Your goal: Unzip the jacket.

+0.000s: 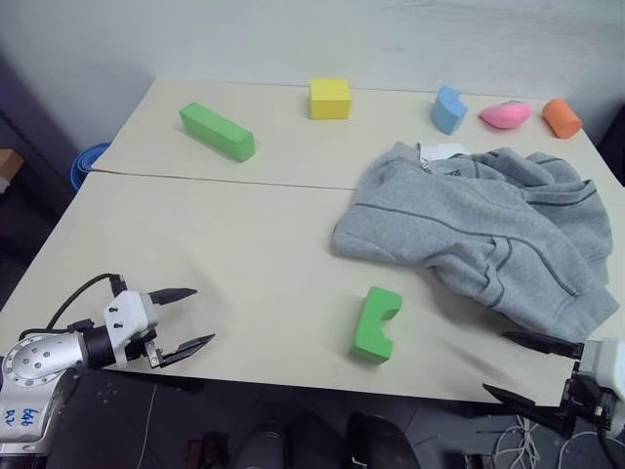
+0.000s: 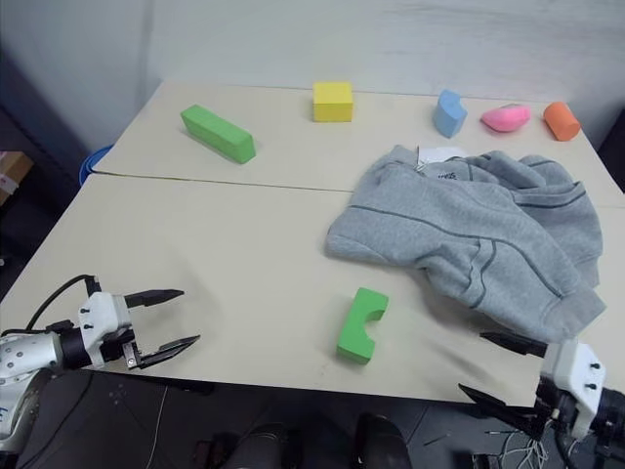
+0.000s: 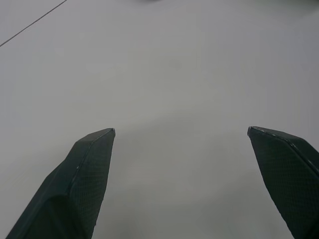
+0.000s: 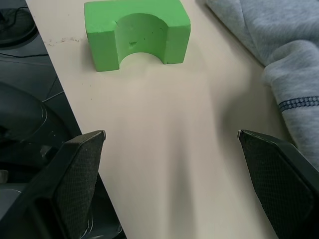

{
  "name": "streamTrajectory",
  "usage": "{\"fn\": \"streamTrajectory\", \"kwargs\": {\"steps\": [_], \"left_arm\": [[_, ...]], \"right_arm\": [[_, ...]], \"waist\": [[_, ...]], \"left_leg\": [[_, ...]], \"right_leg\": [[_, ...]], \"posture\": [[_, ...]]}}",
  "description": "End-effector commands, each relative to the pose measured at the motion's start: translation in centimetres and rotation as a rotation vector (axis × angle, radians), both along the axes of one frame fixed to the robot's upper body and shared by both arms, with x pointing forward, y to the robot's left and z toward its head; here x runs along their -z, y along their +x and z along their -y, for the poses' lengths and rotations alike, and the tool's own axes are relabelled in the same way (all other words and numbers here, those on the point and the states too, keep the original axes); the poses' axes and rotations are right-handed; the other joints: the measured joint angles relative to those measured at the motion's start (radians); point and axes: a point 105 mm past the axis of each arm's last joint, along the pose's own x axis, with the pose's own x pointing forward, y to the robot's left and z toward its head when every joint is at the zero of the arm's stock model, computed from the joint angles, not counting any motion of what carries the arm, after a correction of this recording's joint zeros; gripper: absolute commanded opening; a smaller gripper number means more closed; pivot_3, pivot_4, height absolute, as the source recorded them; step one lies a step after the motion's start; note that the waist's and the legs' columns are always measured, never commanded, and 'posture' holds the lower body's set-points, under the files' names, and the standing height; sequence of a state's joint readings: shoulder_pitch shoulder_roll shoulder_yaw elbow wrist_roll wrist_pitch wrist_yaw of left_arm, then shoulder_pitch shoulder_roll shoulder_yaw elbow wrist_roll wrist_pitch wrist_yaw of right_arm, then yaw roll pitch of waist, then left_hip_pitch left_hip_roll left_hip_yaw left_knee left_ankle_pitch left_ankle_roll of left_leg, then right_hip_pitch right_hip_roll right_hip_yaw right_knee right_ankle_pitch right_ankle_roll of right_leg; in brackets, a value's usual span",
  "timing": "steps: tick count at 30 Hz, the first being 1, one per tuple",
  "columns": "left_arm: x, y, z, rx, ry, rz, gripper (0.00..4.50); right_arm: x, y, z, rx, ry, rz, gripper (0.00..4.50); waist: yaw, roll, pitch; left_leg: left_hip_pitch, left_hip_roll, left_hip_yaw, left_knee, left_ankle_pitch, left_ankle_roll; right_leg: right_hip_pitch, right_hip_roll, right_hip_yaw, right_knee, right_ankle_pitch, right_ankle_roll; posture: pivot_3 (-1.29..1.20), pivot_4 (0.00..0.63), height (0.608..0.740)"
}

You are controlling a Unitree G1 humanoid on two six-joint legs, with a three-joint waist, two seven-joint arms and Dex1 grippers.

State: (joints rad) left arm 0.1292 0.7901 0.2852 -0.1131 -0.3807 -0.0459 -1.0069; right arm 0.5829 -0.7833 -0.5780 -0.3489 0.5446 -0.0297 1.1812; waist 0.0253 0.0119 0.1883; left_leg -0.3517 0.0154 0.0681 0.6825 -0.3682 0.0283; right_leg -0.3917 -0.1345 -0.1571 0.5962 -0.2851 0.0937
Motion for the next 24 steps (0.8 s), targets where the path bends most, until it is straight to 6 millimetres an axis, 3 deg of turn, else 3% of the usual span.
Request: {"fn": "streamTrajectory", "kwargs": {"steps": [1,5,14,24], "left_arm": [[-1.2,-0.3,0.6,0.033,-0.001,0.022,4.50],[-1.5,-1.5,1.6,0.086,-0.075,-0.079,4.50],[-2.5,-1.7,2.6,0.146,-0.156,-0.183,4.50],[-3.5,-1.5,6.7,0.204,-0.265,-0.325,4.50]], "right_arm": [[-0.6,-0.6,0.0,-0.008,-0.030,0.032,4.45],[-0.9,-1.0,-0.6,-0.017,-0.016,0.034,4.45],[-3.5,0.1,-3.6,-0.063,0.051,0.085,4.45],[-4.4,0.1,-5.1,-0.139,0.049,0.201,4.45]], "waist": [[0.000,0.001,0.000],[0.000,0.001,0.000],[0.000,0.002,0.001],[0.002,0.001,0.001]], "left_leg": [[0.000,0.000,0.000,0.000,0.000,0.000],[0.000,0.000,0.000,0.000,0.000,-0.001],[0.000,0.000,0.000,0.000,0.000,-0.001],[0.000,-0.002,0.000,0.001,0.001,-0.001]], "right_leg": [[0.000,0.000,0.000,0.000,0.000,0.000],[0.000,0.001,0.000,0.004,0.000,0.000],[0.000,0.001,0.001,0.003,0.000,0.000],[0.000,0.004,0.000,0.006,0.000,0.000]], "posture": [[0.00,0.150,0.740],[0.00,0.150,0.740],[0.00,0.150,0.740],[0.00,0.150,0.740]]}}
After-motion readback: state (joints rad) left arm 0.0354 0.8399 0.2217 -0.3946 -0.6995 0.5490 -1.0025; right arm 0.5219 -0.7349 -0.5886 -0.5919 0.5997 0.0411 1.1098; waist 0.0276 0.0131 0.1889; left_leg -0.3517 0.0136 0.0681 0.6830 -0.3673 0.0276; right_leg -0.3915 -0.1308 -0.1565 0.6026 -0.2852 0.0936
